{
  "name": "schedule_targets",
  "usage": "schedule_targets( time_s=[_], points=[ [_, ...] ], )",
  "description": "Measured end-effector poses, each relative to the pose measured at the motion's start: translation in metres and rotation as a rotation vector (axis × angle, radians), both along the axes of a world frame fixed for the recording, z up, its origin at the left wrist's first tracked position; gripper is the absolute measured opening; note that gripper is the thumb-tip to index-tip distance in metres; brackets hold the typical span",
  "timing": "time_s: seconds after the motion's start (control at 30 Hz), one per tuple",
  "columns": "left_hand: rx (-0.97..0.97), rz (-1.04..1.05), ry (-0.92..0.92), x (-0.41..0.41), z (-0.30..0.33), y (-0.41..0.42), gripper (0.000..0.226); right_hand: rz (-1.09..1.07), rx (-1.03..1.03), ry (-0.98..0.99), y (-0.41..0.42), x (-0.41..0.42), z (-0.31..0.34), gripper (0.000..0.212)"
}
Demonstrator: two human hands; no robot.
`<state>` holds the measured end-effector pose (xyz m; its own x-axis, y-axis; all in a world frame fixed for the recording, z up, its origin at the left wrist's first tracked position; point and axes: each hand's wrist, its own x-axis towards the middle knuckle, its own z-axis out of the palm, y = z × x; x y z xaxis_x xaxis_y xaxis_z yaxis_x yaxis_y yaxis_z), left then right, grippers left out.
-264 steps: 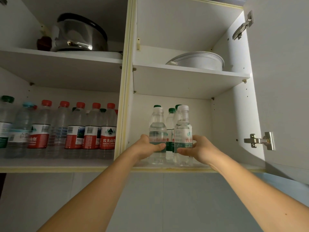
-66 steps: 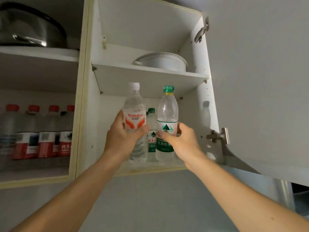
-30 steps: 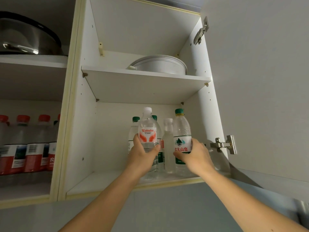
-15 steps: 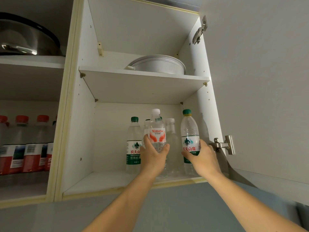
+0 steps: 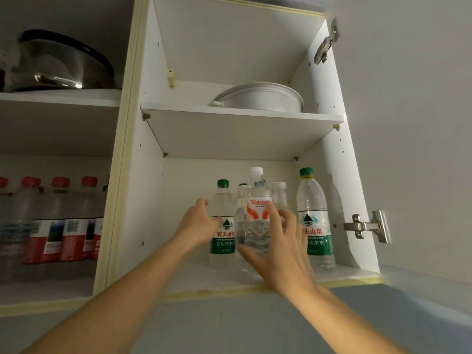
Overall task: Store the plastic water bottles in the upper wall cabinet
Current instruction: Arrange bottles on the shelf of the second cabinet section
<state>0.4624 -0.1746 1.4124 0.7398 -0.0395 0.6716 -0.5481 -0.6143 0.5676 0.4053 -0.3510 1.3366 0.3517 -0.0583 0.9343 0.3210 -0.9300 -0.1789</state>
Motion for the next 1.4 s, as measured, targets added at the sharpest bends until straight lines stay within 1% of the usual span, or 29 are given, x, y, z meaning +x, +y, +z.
schedule_targets(
  time_s=[0.03,0.1,0.2,0.27,0.37,0.5,0.63,0.77,0.87,0.97,1.1,1.17,1.3,1.4],
  points=[
    [0.010,0.011,0.024,0.009,0.003,0.005,0.070,0.005,0.013,0.030,0.004,0.004,-0.002,0.111],
    [0.009,-0.002,0.104,0.026,0.007,0.010,0.080,0.046,0.059,0.057,0.006,0.012,-0.007,0.111],
    [-0.023,-0.094,0.227,0.050,0.010,0.007,0.086,-0.011,0.150,0.000,0.000,0.017,-0.010,0.107],
    [-0.073,-0.164,0.296,0.061,0.013,0.002,0.077,-0.088,0.213,-0.019,-0.001,0.019,-0.010,0.106],
    [-0.154,-0.248,0.359,0.072,0.013,-0.007,0.062,-0.158,0.229,-0.024,0.004,0.018,-0.011,0.102],
    [-0.108,-0.260,0.323,0.079,0.011,-0.011,0.052,-0.231,0.265,-0.038,0.006,0.019,-0.011,0.106],
    [-0.071,-0.228,0.295,0.079,0.011,-0.008,0.059,-0.255,0.270,-0.063,0.006,0.019,-0.011,0.104],
    [-0.083,-0.176,0.302,0.076,0.012,0.002,0.062,-0.239,0.229,-0.114,0.006,0.017,-0.012,0.096],
    [-0.047,-0.101,0.292,0.074,0.013,0.018,0.061,-0.215,0.214,-0.123,0.006,0.016,-0.012,0.094],
    [-0.058,-0.015,0.285,0.074,0.013,0.040,0.061,-0.217,0.216,-0.124,0.007,0.016,-0.012,0.095],
    [-0.035,0.184,0.228,0.078,0.008,0.055,0.073,-0.208,0.215,-0.116,0.005,0.017,-0.012,0.096],
    [-0.033,0.251,0.187,0.080,0.004,0.056,0.074,-0.195,0.213,-0.129,0.004,0.018,-0.012,0.095],
    [-0.054,0.266,0.170,0.081,0.001,0.057,0.076,-0.147,0.186,-0.223,0.006,0.015,-0.013,0.088],
    [-0.039,0.259,0.154,0.079,-0.005,0.060,0.078,-0.059,0.033,-0.366,0.007,0.012,-0.013,0.076]
  ],
)
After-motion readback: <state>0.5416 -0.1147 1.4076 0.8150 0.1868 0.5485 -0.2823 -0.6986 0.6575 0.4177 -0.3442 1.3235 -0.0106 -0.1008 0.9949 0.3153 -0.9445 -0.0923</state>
